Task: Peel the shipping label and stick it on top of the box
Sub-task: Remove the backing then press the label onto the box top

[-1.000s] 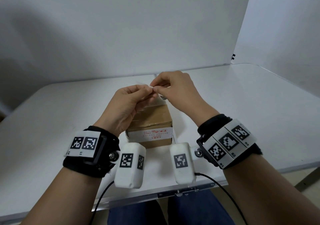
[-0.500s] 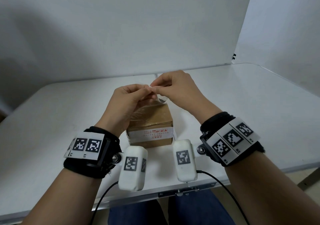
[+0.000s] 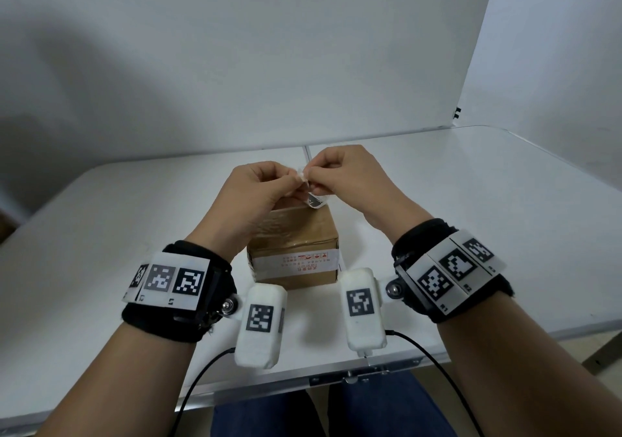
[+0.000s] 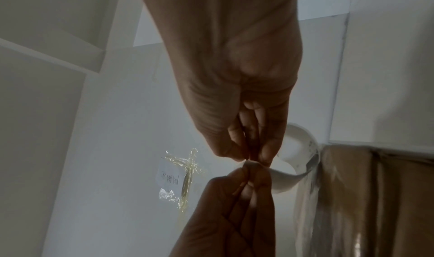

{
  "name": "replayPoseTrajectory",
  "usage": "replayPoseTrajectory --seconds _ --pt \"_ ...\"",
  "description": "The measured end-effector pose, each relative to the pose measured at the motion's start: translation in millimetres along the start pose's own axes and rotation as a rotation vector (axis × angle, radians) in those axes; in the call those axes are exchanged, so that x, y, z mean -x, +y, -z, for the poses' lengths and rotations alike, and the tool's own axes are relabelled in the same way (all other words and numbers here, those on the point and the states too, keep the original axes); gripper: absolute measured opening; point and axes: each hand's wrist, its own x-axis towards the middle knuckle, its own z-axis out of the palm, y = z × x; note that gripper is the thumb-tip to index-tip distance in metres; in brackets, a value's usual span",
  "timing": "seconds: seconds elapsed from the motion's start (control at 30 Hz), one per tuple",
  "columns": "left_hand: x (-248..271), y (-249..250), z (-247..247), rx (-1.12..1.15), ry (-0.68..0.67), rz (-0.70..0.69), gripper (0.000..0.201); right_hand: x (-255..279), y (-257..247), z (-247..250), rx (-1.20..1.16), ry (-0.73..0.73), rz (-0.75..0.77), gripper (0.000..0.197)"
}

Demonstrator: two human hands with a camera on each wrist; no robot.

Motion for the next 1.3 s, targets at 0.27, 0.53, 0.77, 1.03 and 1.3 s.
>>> replayPoseTrajectory --seconds 0.27,0.53,0.77,1.03,1.3 --pt "-5 2 6 0.161 -0.103 0.144 0.021 -3 8 1 -0.388 -0.063 -0.228 0.011" --pt "-8 1 5 0.269 0.009 0.158 0.019 -2 9 -4 -0.548 -0.038 -0.258 0.014" --pt "-10 -3 0 0.395 0.055 0.114 0.022 1 8 -4 -0.502 -0.066 -0.165 0.020" --pt "-10 0 -3 0.108 -0.042 0.032 0.011 -1 9 -3 -0.385 -0.142 -0.200 0.022" --pt "-19 7 4 0.349 -0.237 0.231 0.006 -4 9 1 -0.458 -0.270 -0.204 0.021"
